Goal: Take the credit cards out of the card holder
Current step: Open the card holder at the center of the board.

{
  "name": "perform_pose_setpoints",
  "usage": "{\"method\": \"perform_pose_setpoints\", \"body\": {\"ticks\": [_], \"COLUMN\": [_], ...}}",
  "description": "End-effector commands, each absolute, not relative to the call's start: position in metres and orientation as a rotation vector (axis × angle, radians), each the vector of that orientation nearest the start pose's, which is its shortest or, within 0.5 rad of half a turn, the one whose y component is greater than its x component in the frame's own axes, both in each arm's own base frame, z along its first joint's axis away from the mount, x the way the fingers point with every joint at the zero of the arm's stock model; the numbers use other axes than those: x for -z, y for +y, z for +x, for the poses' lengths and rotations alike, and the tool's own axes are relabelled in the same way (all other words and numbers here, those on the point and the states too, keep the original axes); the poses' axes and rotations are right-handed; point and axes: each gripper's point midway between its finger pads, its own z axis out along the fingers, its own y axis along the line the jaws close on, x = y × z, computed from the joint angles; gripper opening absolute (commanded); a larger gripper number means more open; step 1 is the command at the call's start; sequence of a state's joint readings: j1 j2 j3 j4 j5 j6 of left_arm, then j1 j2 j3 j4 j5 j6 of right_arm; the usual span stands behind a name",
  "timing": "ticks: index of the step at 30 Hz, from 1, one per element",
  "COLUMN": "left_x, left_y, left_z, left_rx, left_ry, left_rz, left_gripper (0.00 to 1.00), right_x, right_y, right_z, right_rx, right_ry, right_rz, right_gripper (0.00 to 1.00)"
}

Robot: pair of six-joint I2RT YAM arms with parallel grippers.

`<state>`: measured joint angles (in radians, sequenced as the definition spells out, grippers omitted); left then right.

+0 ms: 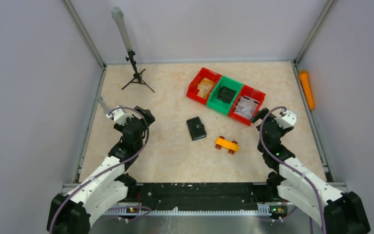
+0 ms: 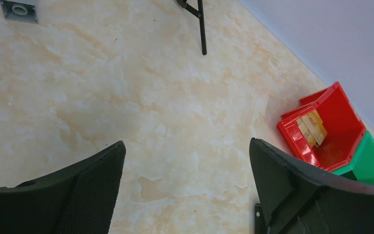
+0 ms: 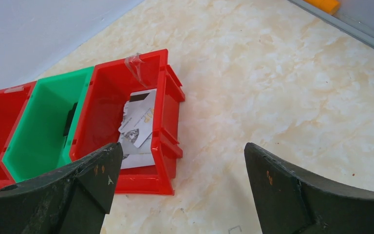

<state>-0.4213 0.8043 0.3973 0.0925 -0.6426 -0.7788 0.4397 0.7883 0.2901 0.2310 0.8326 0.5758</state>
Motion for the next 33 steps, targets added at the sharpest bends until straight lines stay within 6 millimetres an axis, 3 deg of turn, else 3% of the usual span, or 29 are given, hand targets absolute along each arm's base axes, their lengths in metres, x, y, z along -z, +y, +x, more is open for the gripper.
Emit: {"method": "perform_pose_setpoints", "body": {"ticks": [1, 6, 15, 20, 25, 28, 32, 33], "left_x": [-0.182, -0.181, -0.183, -0.158, -0.109, -0.101, -0.083, -0.081], "left_y": [-0.061, -0.076, -0.161, -0.201, -0.208, -0.224, -0.221, -0.223], "left_z": [0.316, 0.323, 0.328, 0.334, 0.343, 0.339, 0.335, 0.334], "left_rx": [0.31, 0.337, 0.666, 0.773, 0.705, 0.796, 0.753, 0.763], "left_ry": [1.648, 1.701, 1.792, 1.981, 2.243, 2.302, 2.42, 2.437], "left_rz": [-0.682, -0.603, -0.163, -0.006, -0.019, 0.02, -0.005, 0.003], "left_gripper": [0.99, 0.99, 0.99, 0.99, 0.99, 0.99, 0.96, 0.91], "right_x": [-0.169, -0.17, -0.17, -0.172, -0.173, -0.172, -0.172, -0.172], "right_y": [0.015, 0.016, 0.042, 0.049, 0.054, 0.056, 0.057, 0.057], "right_z": [0.301, 0.301, 0.309, 0.31, 0.311, 0.312, 0.313, 0.313], "right_rx": [-0.023, -0.03, -0.156, -0.188, -0.208, -0.208, -0.205, -0.206], "right_ry": [1.566, 1.567, 1.59, 1.594, 1.599, 1.606, 1.615, 1.615], "right_rz": [0.693, 0.686, 0.566, 0.524, 0.5, 0.493, 0.486, 0.484], "right_gripper": [0.99, 0.99, 0.99, 0.99, 0.98, 0.98, 0.98, 0.98]}}
